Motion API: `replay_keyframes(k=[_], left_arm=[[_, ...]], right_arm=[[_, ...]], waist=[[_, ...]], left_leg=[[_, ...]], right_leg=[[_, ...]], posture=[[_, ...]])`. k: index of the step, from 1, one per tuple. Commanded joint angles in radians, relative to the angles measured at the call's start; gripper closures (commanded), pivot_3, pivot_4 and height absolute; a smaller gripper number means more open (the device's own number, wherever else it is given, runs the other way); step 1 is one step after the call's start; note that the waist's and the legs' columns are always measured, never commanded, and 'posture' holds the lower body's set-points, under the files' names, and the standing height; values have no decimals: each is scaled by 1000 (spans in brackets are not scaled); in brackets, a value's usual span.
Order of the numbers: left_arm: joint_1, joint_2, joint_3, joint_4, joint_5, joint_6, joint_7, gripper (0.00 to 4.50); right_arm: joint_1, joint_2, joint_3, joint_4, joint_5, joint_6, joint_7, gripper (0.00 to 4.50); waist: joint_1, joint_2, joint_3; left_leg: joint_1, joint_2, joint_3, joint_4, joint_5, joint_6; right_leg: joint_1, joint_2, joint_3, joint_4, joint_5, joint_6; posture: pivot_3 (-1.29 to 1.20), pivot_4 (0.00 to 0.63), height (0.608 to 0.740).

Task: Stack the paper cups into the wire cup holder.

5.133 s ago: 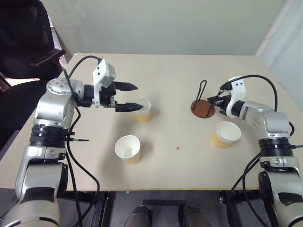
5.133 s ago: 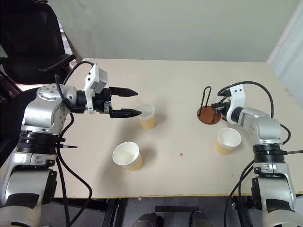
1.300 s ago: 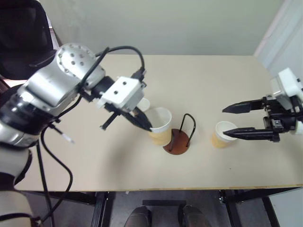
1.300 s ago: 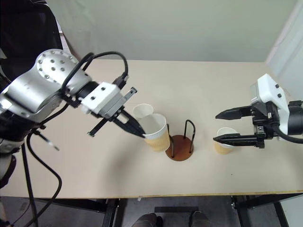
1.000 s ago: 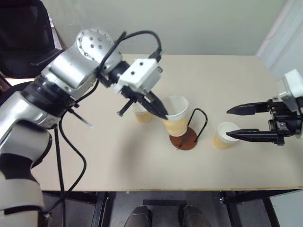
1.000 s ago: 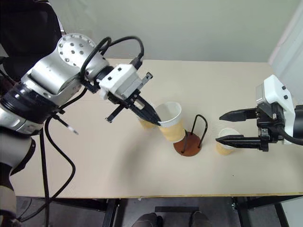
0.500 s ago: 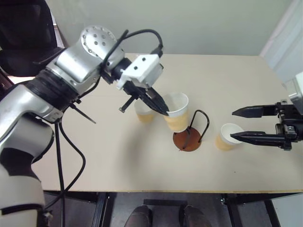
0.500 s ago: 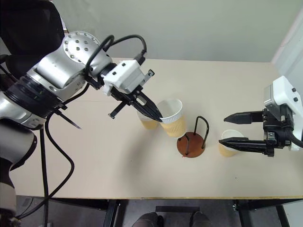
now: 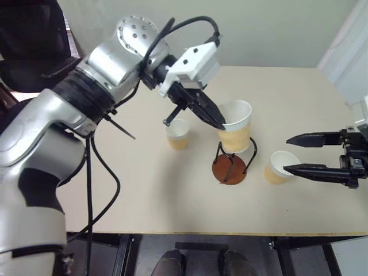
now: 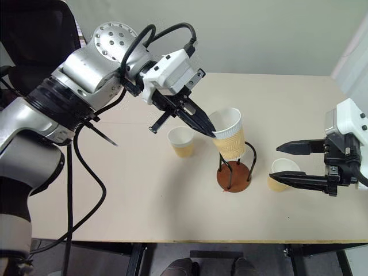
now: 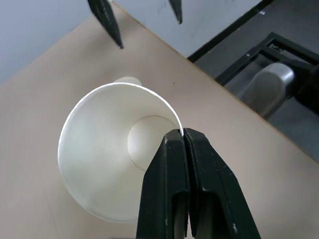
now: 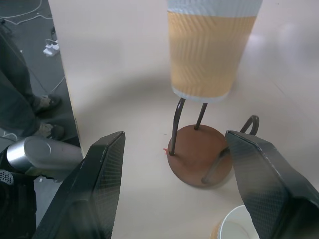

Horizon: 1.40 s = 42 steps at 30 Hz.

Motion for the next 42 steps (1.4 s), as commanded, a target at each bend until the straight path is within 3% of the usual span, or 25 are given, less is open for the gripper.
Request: replay_keyframes(k=[1, 9, 21, 32, 42], left_arm=[[-18, -37, -15, 61, 63, -74, -32, 4469], [23, -177, -7, 199, 141, -136, -32, 4469], [-40, -114, 1, 141, 4, -52, -32, 4469], [-69, -221, 48, 296, 78, -99, -32, 4469], [-87, -312, 91, 375, 136, -125, -32, 4469]], right_arm=[[3, -1, -47, -15, 21, -6, -17, 1179], [23, 9, -66, -40, 61, 3, -59, 1179], [43, -4, -95, -53, 115, 26, -108, 1179], [49, -24, -100, -44, 113, 31, -101, 1179], [92, -7, -182, -87, 163, 87, -141, 1179]], waist=[[0, 0, 0], [5, 0, 0], [5, 0, 0], [8, 0, 0], [12, 0, 0]], left_leg=[[0, 0, 1, 1, 0, 0], [4, -2, 1, 6, -2, 4], [4, -3, 1, 6, -5, 5], [3, -4, 1, 6, -6, 6], [2, -4, 2, 6, -6, 5]], right_leg=[[0, 1, 0, 0, 0, 0], [9, -1, 1, -1, 1, 5], [10, -1, 1, -2, -2, 10], [10, -2, 1, -4, -2, 12], [10, -2, 2, -6, -3, 13]], posture=[[0, 150, 740], [0, 150, 740], [0, 150, 740], [0, 150, 740], [0, 150, 740]])
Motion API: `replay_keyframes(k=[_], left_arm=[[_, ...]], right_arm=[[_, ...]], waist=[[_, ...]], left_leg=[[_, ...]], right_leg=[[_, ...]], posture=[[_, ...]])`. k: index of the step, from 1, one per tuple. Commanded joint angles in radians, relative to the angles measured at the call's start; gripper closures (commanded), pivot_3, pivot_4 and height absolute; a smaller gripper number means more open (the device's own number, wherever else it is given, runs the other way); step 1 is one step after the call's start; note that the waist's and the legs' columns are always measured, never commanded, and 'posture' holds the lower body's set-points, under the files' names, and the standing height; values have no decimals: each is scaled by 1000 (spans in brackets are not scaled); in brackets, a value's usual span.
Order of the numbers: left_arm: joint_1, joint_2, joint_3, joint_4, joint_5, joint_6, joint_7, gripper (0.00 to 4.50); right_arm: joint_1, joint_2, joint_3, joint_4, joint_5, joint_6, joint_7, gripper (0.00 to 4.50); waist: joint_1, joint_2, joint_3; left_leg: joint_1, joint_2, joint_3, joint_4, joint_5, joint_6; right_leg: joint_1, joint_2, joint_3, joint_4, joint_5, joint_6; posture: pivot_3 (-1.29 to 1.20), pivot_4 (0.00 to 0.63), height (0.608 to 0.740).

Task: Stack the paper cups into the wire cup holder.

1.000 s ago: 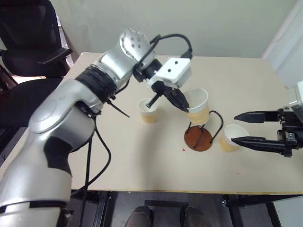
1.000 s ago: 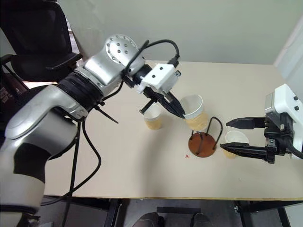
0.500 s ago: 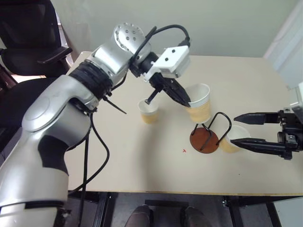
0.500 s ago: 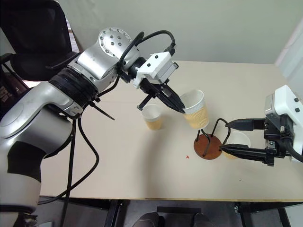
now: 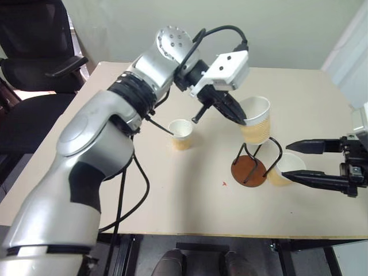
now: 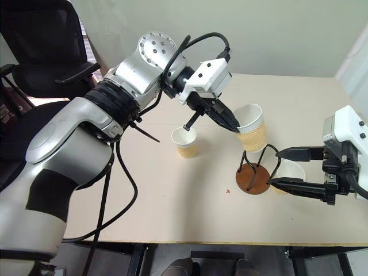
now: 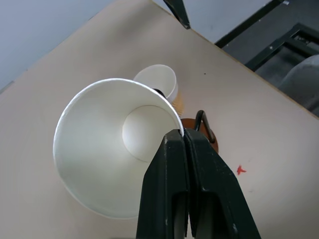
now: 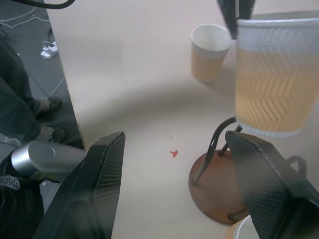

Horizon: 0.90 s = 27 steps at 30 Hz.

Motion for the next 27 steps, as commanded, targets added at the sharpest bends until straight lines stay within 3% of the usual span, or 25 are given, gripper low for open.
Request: replay_keyframes(k=[1, 12, 17, 20, 27], left_arm=[[-24, -30, 29, 10, 17, -24, -31, 4469], [57, -64, -71, -30, 78, -83, -31, 4469], [67, -99, -53, 22, 145, -123, -31, 4469], [65, -114, -26, 44, 159, -129, -31, 3847], [52, -144, 64, 99, 195, -120, -31, 1472]], right_arm=[[9, -1, -66, -22, 33, 14, -28, 1179], [35, -1, -103, -45, 94, 32, -84, 1179], [57, -2, -118, -55, 95, 35, -95, 1179], [73, -3, -122, -61, 81, 31, -92, 1179], [102, -4, -105, -67, 5, 1, -83, 1179]], waist=[[-1, 0, 0], [3, 0, 0], [4, 0, 0], [4, 0, 0], [4, 0, 0]], left_leg=[[0, 0, 0, 0, 0, 0], [1, 0, 1, 1, 0, 0], [1, 0, 1, 2, 0, 0], [1, -1, 1, 2, 0, 0], [1, 0, 1, 2, 0, 0]], right_leg=[[0, 1, 0, 0, 0, 0], [1, 0, 0, 1, 0, 2], [1, 0, 0, 2, 0, 2], [1, 0, 0, 2, 0, 2], [1, 0, 0, 3, 0, 3]], posture=[[0, 150, 740], [0, 150, 740], [0, 150, 740], [0, 150, 740], [0, 150, 740]])
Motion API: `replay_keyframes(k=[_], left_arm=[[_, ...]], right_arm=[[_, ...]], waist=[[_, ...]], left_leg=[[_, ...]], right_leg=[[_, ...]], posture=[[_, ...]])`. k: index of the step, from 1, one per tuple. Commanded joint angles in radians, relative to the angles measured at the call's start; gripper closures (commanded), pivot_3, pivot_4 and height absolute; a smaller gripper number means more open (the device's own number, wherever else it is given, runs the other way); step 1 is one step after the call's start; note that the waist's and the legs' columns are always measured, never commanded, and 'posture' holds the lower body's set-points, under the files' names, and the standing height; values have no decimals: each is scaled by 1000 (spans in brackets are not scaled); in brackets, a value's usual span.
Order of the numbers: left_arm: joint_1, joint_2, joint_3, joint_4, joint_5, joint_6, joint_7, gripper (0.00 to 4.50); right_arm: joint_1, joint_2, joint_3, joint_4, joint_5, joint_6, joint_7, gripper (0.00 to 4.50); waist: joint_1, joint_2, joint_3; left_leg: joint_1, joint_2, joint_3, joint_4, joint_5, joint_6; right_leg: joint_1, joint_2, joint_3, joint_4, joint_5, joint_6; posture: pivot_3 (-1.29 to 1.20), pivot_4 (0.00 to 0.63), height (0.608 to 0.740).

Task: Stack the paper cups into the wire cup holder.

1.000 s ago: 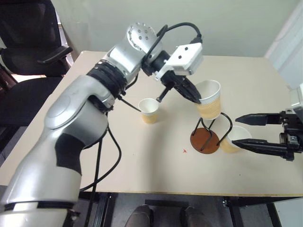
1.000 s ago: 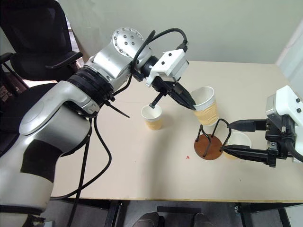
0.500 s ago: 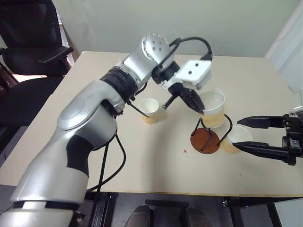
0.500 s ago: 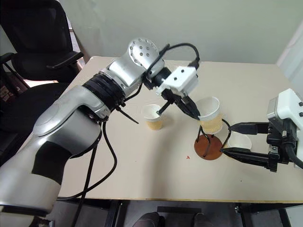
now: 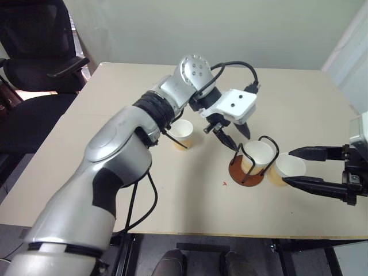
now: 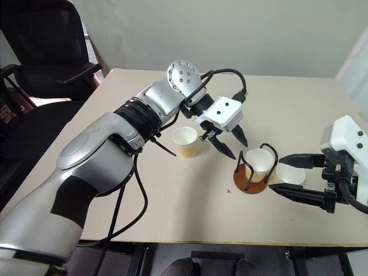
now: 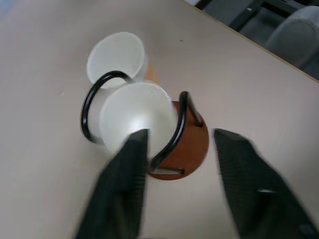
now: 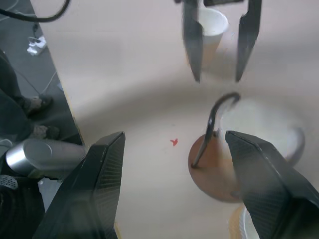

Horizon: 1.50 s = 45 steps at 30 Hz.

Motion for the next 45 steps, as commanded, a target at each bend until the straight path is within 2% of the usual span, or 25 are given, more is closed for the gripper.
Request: replay_keyframes(k=[1, 4, 8, 12, 14, 20, 29, 32, 35, 38, 40, 45], left_arm=[[-28, -11, 77, 9, 5, 13, -31, 1103], [-34, -10, 138, 10, -8, 49, -31, 86], [-29, 30, 242, -17, -56, 133, -31, 86], [15, 102, 313, -62, -73, 199, -31, 86], [48, 139, 340, -99, -71, 216, -31, 86], [158, 229, 447, -228, -54, 307, -31, 86], [267, 276, 596, -331, 55, 408, -28, 86], [289, 278, 629, -355, 87, 421, -22, 27], [307, 282, 656, -377, 110, 433, -29, 27], [318, 292, 665, -387, 128, 436, -31, 27], [326, 306, 666, -401, 126, 442, -31, 27], [363, 361, 639, -435, 119, 443, -31, 27]], right_arm=[[3, -5, -20, -12, -40, -33, 5, 1179], [12, -7, -2, -15, -78, -49, 6, 1179], [73, -33, 43, -25, -197, -55, 6, 1179], [169, -65, 140, -6, -396, -128, 10, 1179], [171, -79, 202, 22, -463, -182, 12, 1179], [80, -122, 431, 135, -615, -340, 30, 1179], [-100, -95, 716, 234, -746, -444, 87, 1179], [-134, -80, 793, 253, -800, -468, 105, 1757], [-149, -70, 829, 269, -843, -488, 118, 2758], [-151, -68, 826, 279, -859, -496, 137, 3907], [-139, -74, 803, 278, -861, -497, 154, 4484], [-80, -113, 665, 279, -850, -485, 220, 4484]], waist=[[0, 0, 0], [0, 0, 0], [0, 0, 0], [-1, 0, 0], [-2, 2, -1], [-4, 2, -1], [-6, 2, -1], [-7, 2, -1], [-7, 2, -1], [-8, 2, -2], [-9, 2, -2], [-11, 3, -2]], left_leg=[[0, 0, 0, 0, 0, 0], [0, 0, 0, 0, 0, 0], [0, 0, 0, 0, 0, 0], [1, 0, 1, 0, 0, 0], [2, 0, 1, 0, 0, 0], [2, 0, 1, 2, 1, 1], [3, 0, 0, 1, 1, 1], [3, 1, 0, 1, 1, 1], [3, 1, 0, 1, 1, 1], [3, 1, 0, 1, 1, 1], [3, 1, 0, 1, 1, 1], [3, 1, 0, 0, 1, 1]], right_leg=[[0, 0, 0, 0, 0, 0], [0, 0, 0, 0, 0, 0], [0, 0, 0, 0, 0, 0], [0, 0, 0, 1, 0, 0], [0, 0, 1, 1, 0, 0], [0, 0, 1, 3, 0, 0], [0, 0, 1, 3, 0, 0], [0, 0, 1, 3, 0, 0], [0, -1, 1, 3, 0, 0], [0, -1, 1, 3, 0, -1], [0, -1, 1, 3, 1, -1], [0, -1, 1, 3, 1, -2]], posture=[[0, 150, 740], [0, 150, 740], [0, 150, 740], [0, 150, 740], [0, 150, 740], [0, 150, 740], [0, 150, 740], [0, 150, 740], [0, 150, 740], [0, 150, 740], [0, 150, 740], [0, 150, 740]])
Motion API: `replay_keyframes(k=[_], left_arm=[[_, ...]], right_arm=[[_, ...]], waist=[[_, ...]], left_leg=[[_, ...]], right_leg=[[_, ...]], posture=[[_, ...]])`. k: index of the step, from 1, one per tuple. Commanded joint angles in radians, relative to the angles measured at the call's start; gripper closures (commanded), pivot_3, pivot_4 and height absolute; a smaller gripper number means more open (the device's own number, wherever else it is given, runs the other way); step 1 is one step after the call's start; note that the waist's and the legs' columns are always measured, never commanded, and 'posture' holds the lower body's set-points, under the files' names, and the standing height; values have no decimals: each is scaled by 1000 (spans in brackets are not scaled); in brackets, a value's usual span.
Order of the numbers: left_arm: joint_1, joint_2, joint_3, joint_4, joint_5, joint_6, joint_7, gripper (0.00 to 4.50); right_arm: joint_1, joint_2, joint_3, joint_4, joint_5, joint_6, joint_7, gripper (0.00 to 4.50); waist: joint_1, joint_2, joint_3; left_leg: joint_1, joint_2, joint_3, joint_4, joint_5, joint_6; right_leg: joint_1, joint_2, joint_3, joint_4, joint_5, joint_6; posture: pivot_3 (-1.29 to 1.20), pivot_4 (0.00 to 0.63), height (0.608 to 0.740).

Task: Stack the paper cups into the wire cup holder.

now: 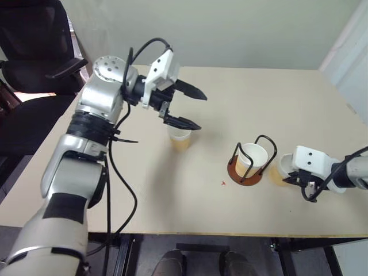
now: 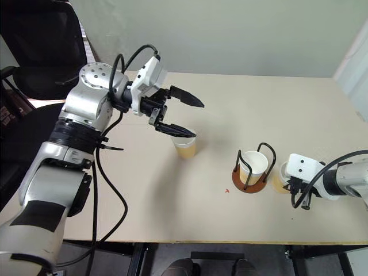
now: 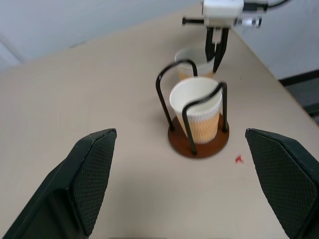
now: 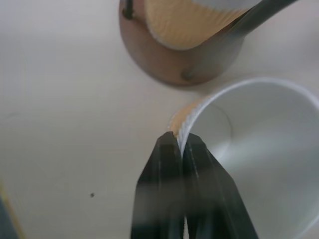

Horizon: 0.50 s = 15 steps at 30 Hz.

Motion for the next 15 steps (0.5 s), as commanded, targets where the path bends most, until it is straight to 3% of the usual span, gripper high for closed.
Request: replay_keyframes(k=[1, 3, 6, 10, 15], left_arm=[[10, 33, 6, -51, -9, 11, -30, 27], [29, 55, 0, -79, -25, 27, -30, 27], [54, 80, -13, -128, -49, 47, -30, 27], [112, 138, -47, -223, -88, 64, -30, 27], [143, 176, -82, -241, -51, 0, -30, 27]], right_arm=[[12, -53, -159, 8, -1, -2, 62, 4484], [-23, -98, -247, 52, 10, -1, 123, 4484], [-103, -140, -281, 83, 43, -5, 175, 4484], [-439, -172, -132, 46, 158, 13, 231, 4484], [-802, -24, 153, 14, 92, 54, 325, 4484]], waist=[[0, 0, 0], [0, 0, 0], [-3, 0, 0], [-11, 1, -1], [-24, -1, 0]], left_leg=[[0, 0, 0, 0, 0, 0], [0, 0, 0, 0, 0, 0], [0, 0, 0, 0, 0, 0], [1, 0, 0, -2, 0, -1], [1, 3, -2, -2, 1, -1]], right_leg=[[0, 0, 0, 0, 0, 0], [0, 0, 0, 0, 0, -1], [0, 0, 0, 0, 0, -2], [-2, 1, 0, 1, -1, -5], [-2, 2, -2, 1, -2, -8]], posture=[[0, 150, 740], [0, 150, 740], [0, 150, 740], [0, 150, 740], [0, 150, 740]])
